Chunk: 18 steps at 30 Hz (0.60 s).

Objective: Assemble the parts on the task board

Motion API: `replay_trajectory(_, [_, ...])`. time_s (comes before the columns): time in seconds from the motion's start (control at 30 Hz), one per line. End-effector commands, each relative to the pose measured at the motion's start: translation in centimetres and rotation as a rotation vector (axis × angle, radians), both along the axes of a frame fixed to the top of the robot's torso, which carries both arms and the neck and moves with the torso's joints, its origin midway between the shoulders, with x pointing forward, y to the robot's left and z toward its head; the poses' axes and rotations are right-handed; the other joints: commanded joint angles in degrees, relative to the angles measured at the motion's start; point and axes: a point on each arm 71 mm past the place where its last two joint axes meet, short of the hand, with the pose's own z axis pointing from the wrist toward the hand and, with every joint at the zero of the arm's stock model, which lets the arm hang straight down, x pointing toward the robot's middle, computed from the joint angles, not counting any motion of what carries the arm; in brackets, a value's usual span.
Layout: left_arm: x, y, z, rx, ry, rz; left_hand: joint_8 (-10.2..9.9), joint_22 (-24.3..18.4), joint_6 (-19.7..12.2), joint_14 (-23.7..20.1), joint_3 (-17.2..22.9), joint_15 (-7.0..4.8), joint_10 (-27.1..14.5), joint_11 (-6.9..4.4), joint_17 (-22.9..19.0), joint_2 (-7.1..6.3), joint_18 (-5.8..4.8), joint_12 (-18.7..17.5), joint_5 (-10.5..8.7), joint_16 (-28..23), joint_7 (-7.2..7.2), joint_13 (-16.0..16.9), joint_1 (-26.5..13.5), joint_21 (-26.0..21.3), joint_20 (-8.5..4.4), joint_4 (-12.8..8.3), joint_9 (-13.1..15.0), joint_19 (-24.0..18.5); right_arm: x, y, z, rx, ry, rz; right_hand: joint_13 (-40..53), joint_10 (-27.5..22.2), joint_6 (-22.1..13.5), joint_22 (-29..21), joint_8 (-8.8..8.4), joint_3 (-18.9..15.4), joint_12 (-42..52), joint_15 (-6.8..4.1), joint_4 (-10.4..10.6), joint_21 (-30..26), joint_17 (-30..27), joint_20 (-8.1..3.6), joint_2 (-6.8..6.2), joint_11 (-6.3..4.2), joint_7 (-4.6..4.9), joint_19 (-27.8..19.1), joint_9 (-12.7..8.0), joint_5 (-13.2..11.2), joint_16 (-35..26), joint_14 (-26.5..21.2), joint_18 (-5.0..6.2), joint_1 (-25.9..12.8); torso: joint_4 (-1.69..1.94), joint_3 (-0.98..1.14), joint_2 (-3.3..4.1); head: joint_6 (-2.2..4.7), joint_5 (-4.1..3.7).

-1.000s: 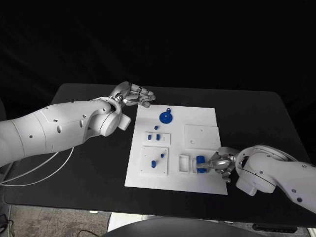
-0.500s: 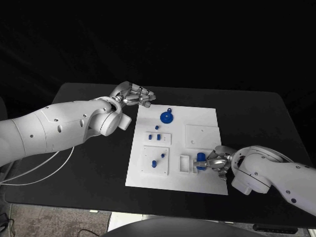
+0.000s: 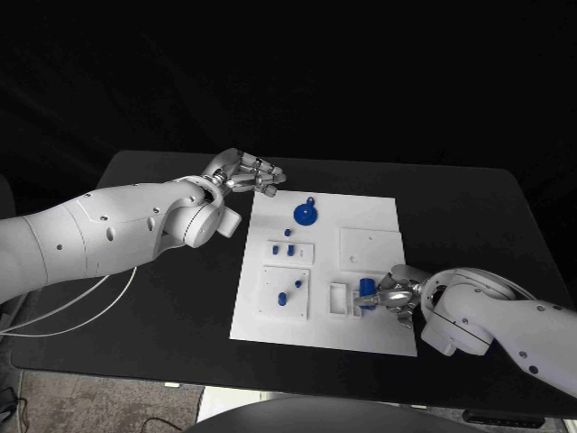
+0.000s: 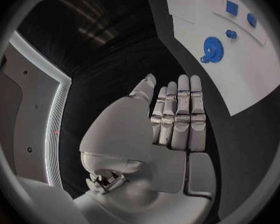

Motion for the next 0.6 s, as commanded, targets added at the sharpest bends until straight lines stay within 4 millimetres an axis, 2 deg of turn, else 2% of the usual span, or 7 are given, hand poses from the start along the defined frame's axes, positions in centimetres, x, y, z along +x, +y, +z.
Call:
replay_trajectory(0.03, [-0.1, -0.2, 0.0, -0.01, 0.005, -0.015, -0.08, -0.05, -0.36, -0.11, -0.18, 0.36, -0.31, 0.03, 0.09, 0.31, -1.18, 0.27, 0.35, -0.13, -0.11, 0.05, 0.24, 0.31, 0.05, 0.19, 0.05, 0.44, -0.1, -0.5, -0.5, -0.004, 0.006, -0.02, -0.24, -0.24, 0.85, 3.42, 0.35, 0.7, -0.15, 0.01, -1.88, 0.16, -0.13, -0.07, 1.44, -0.34, -0.08, 2.35, -1.69, 1.82, -0.08, 0.41, -1.06, -0.4, 0.0, 0.04, -0.01, 0.07, 0.05])
replay_trajectory(0.2, [-0.1, -0.2, 0.0, -0.01, 0.006, -0.015, -0.07, -0.11, -0.35, -0.11, -0.18, 0.36, -0.31, 0.03, 0.1, 0.32, -1.18, 0.27, 0.37, -0.13, -0.12, 0.05, 0.25, 0.31, 0.05, 0.21, 0.05, 0.46, -0.2, -0.6, -0.3, 0.035, 0.011, -0.041, -0.53, -0.14, 2.02, 3.44, 0.39, 1.2, -0.07, -0.16, -3.61, 0.36, -0.22, -0.17, 2.44, -0.47, -0.38, 2.33, -4.57, 3.5, -0.03, 0.39, -1.21, -0.49, -0.03, 0.08, -0.03, 0.12, 0.12])
replay_trajectory(0.37, [-0.1, -0.1, 0.0, -0.01, 0.006, -0.014, -0.07, -0.44, -0.32, -0.11, -0.19, 0.35, -0.3, 0.02, 0.11, 0.38, -1.18, 0.27, 0.47, -0.13, -0.15, 0.04, 0.33, 0.35, 0.04, 0.34, 0.06, 0.55, -0.6, -0.4, 0.1, 0.086, 0.008, -0.068, -0.52, -0.05, 2.36, 3.48, 0.36, 0.76, 0.21, -0.19, -4.03, 0.82, -0.29, -0.22, 2.78, -0.45, -0.38, 2.33, -6.82, 3.67, 0.05, 0.4, -1.25, -0.43, -0.05, 0.11, -0.01, 0.15, 0.15])
replay_trajectory(0.47, [-0.1, -0.1, 0.0, -0.01, 0.006, -0.014, -0.06, -0.58, -0.29, -0.09, -0.16, 0.34, -0.3, 0.01, 0.12, 0.39, -1.18, 0.27, 0.5, -0.12, -0.16, 0.04, 0.42, 0.36, 0.03, 0.34, 0.06, 0.58, -0.8, -0.3, 0.3, 0.11, 0.009, -0.076, -0.6, 0.03, 2.92, 3.52, 0.36, 0.27, 0.23, -0.12, -3.92, 0.99, -0.29, -0.14, 3.04, -0.47, -0.32, 2.33, -9.17, 3.64, 0.15, 0.42, -1.23, -0.29, -0.03, 0.09, 0.0, 0.11, 0.16])
replay_trajectory(0.6, [-0.1, -0.1, 0.0, -0.01, 0.006, -0.014, -0.06, -0.58, -0.29, -0.09, -0.16, 0.34, -0.3, 0.01, 0.12, 0.39, -1.18, 0.27, 0.5, -0.12, -0.16, 0.04, 0.42, 0.36, 0.03, 0.34, 0.06, 0.58, -1.1, -0.1, 0.7, 0.13, 0.006, -0.079, -0.68, 0.04, 3.19, 3.53, 0.41, 0.14, 0.18, -0.12, -3.98, 1.07, -0.35, -0.15, 3.14, -0.45, -0.37, 2.3, -10.39, 3.74, 0.15, 0.41, -1.26, -0.18, -0.02, 0.08, -0.01, 0.11, 0.16])
